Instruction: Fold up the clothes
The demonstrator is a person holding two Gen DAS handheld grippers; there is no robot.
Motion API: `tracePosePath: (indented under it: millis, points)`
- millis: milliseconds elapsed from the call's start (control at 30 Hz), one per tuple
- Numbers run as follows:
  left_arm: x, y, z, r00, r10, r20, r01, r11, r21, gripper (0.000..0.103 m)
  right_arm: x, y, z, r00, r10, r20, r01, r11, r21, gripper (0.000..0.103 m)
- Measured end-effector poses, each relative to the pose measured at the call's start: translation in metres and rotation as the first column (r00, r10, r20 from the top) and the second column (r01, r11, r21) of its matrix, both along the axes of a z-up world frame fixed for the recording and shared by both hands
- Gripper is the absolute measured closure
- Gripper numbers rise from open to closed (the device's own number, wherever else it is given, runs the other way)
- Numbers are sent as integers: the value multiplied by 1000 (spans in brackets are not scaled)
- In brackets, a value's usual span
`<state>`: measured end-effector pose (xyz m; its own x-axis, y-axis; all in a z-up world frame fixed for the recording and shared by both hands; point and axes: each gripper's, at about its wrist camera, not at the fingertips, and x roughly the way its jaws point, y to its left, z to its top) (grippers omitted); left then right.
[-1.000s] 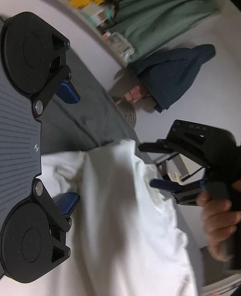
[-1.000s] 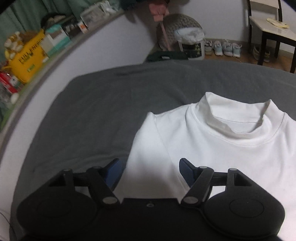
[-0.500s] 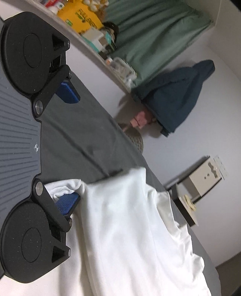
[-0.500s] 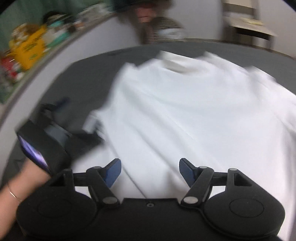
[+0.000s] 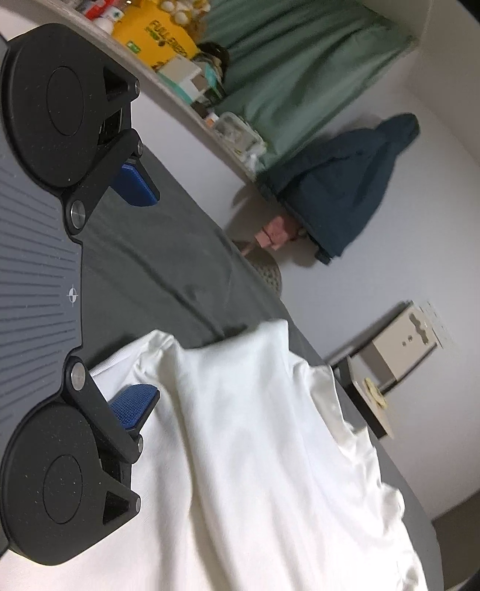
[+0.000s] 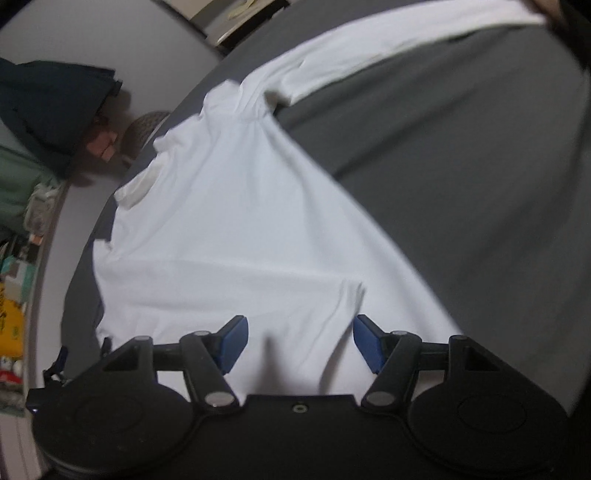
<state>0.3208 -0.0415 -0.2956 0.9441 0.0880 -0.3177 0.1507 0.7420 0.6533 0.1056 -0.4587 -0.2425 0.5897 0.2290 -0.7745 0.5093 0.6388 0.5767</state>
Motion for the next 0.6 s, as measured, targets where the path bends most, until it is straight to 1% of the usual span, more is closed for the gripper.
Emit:
tracePosePath:
  millis: [67,133,200,300,400,467,500,567,600]
  points:
    - [-3,-3,-3,999,-32,27,31,998,47,0,0,3,-5,1000,19,8,-19,999,32,40]
    - [3,-11,-7,997,-43,59,37,994,104,0,1,6,-8,999,34,17,-35,998,50,43]
    - [12,-12,-8,998,-35,56,29,994,105,0,3,12,-7,999,45,27,-46,998,41,45]
    - [26,-13,-8,999,-19,46,15,995,95,0,0,11,-11,999,35,34,-38,997,72,45]
    - [23,-15,-10,996,-9,91,-1,994,112,0,-6,10,-16,999,15,46,-21,991,129,45]
    - [22,-16,-11,994,16,106,-30,990,135,0,-8,11,-20,998,4,58,-13,988,156,47]
    - [22,-16,-12,993,30,113,-46,988,147,0,-9,11,-22,998,-3,60,-7,987,162,48]
    - [22,-16,-10,994,51,101,-66,986,153,0,-9,12,-25,998,-19,67,8,986,166,54]
    - [21,-16,-10,994,54,95,-69,985,157,0,-9,12,-26,997,-24,72,12,987,162,60]
